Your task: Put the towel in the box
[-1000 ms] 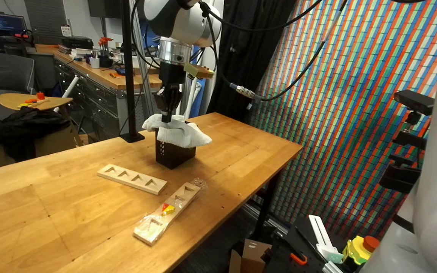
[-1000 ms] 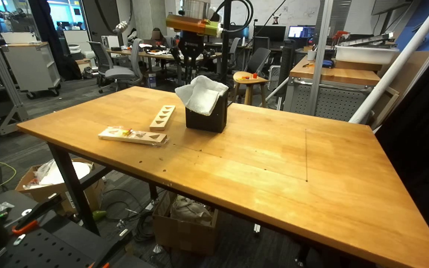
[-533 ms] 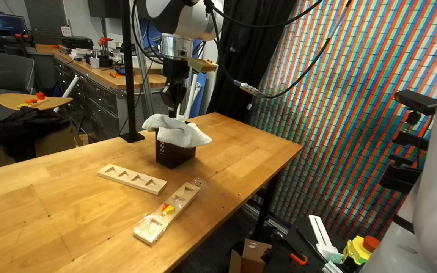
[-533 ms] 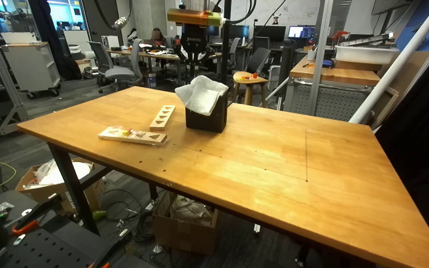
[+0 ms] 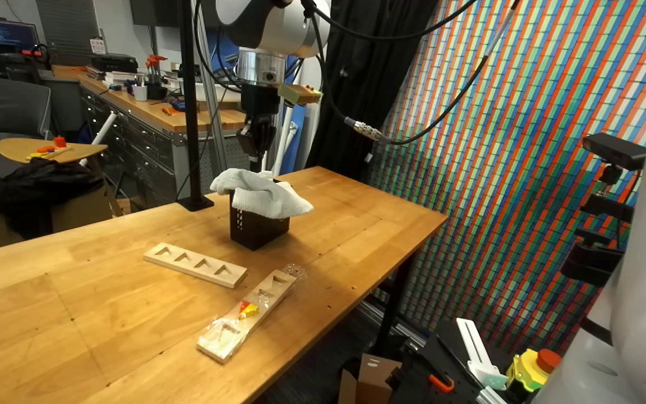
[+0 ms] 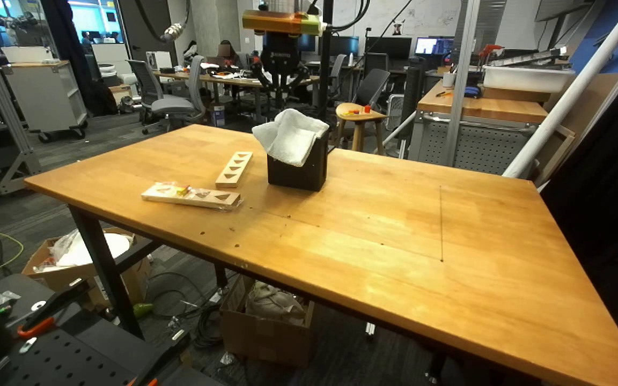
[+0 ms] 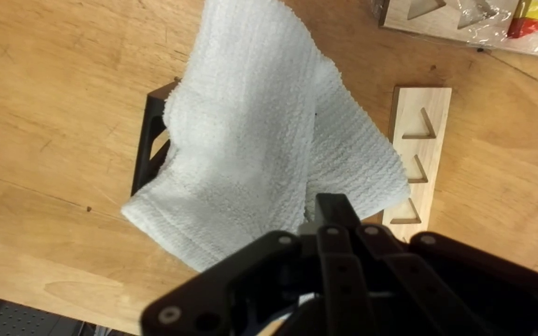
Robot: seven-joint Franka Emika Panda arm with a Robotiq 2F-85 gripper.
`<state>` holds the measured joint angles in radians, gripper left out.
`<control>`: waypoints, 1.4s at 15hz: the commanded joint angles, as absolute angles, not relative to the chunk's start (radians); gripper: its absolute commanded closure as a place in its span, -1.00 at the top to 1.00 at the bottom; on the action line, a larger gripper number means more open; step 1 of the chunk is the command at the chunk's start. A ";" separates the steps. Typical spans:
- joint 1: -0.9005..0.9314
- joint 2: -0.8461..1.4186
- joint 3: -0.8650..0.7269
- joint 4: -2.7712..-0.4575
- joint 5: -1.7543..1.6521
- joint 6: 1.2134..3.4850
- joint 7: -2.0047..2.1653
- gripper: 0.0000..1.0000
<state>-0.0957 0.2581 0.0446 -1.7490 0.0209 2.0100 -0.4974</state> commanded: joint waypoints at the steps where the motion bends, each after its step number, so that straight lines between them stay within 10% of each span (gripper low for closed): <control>1: -0.096 0.282 0.034 -1.703 0.024 1.986 -0.519 -1.00; 21: -0.159 0.501 0.068 -1.519 0.147 1.889 -0.645 -1.00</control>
